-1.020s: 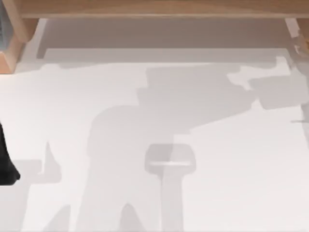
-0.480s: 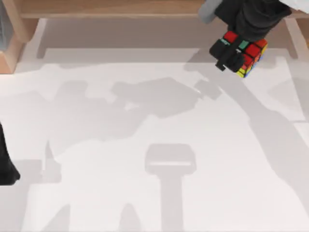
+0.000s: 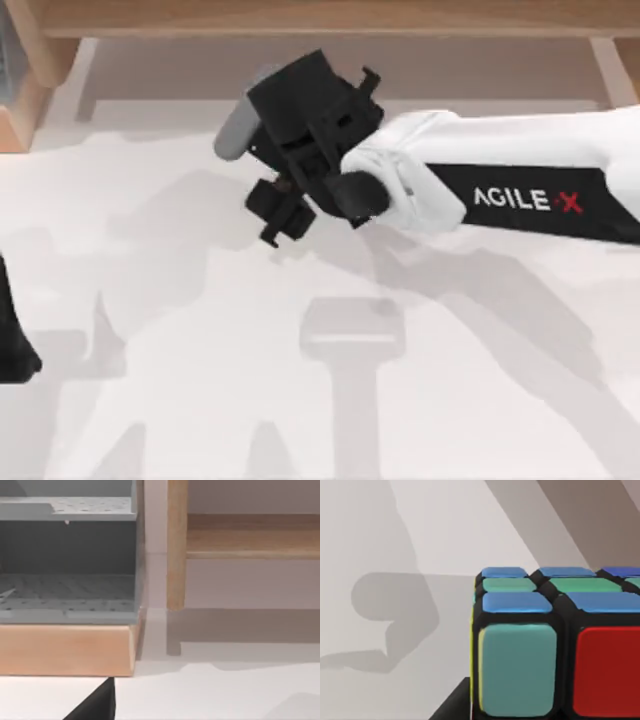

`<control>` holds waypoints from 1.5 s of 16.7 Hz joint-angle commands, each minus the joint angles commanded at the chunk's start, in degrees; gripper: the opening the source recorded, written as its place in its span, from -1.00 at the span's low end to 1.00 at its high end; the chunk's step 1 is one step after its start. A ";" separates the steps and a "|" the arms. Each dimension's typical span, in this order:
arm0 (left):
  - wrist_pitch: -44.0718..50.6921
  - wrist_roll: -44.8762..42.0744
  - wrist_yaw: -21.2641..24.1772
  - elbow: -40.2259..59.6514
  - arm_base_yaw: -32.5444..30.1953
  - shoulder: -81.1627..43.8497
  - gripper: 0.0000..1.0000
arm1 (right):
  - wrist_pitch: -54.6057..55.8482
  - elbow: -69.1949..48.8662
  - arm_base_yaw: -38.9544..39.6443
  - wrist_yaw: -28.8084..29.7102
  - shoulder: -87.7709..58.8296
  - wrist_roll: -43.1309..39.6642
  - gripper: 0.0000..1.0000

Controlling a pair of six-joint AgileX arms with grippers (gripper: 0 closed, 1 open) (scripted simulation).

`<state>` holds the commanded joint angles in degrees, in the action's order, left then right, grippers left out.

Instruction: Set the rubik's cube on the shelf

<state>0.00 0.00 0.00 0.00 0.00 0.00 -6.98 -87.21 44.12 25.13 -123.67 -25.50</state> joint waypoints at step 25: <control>0.00 0.00 0.00 0.00 0.00 0.00 1.00 | 74.61 12.94 -1.08 18.79 -6.04 17.72 -1.00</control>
<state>0.00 0.00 0.00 0.00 0.00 0.00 67.63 -74.27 43.04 43.92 -129.71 -7.78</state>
